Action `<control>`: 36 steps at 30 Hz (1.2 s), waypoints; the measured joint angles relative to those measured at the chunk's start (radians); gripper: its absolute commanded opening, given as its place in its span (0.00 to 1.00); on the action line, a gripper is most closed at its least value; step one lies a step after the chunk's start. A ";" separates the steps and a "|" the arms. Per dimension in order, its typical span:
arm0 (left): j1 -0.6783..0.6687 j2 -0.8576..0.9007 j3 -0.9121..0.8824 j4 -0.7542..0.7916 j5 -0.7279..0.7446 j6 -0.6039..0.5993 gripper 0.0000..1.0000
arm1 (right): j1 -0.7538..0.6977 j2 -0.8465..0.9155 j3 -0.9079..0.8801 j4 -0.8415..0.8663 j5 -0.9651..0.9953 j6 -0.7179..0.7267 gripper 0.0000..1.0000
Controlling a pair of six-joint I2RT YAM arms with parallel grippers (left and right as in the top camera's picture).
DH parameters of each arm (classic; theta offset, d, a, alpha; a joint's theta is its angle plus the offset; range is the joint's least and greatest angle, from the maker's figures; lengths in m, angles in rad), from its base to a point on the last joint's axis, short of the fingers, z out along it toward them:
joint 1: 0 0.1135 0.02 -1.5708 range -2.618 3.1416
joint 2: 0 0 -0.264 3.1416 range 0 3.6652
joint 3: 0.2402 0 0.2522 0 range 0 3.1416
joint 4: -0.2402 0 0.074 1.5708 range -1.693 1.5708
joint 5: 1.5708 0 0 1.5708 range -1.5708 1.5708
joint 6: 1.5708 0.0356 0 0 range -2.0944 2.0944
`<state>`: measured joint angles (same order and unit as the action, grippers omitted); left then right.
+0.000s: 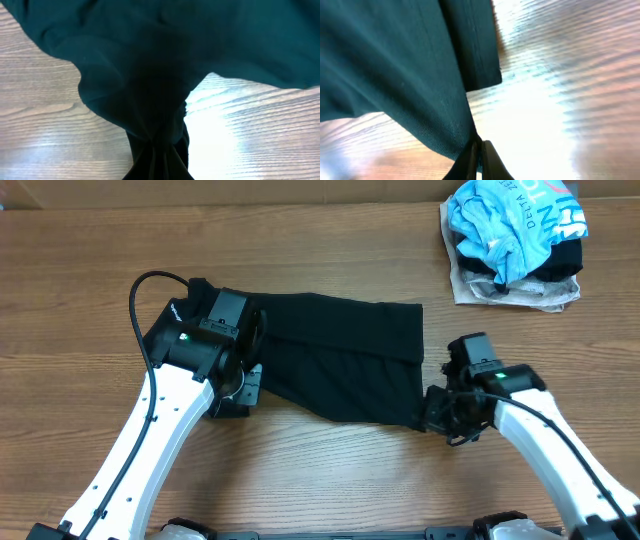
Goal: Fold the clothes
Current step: 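Lift the bottom edge with both grippers and fold it up toward the top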
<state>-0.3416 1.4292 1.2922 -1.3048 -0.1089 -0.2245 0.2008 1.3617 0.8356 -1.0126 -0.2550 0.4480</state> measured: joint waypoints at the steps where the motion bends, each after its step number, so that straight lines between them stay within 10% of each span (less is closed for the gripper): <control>1: 0.000 0.000 0.000 -0.008 -0.003 0.000 0.04 | -0.006 -0.018 0.009 -0.023 -0.001 -0.006 0.04; 10: 0.000 0.000 0.000 0.001 -0.051 0.000 0.04 | -0.018 -0.048 0.024 -0.063 -0.003 -0.034 0.04; 36: 0.134 0.256 0.002 0.594 -0.240 0.066 0.04 | -0.048 0.144 0.050 0.546 0.114 -0.079 0.04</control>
<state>-0.2073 1.6855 1.2945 -0.7105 -0.3485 -0.1585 0.1528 1.5055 0.8860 -0.4671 -0.1413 0.3687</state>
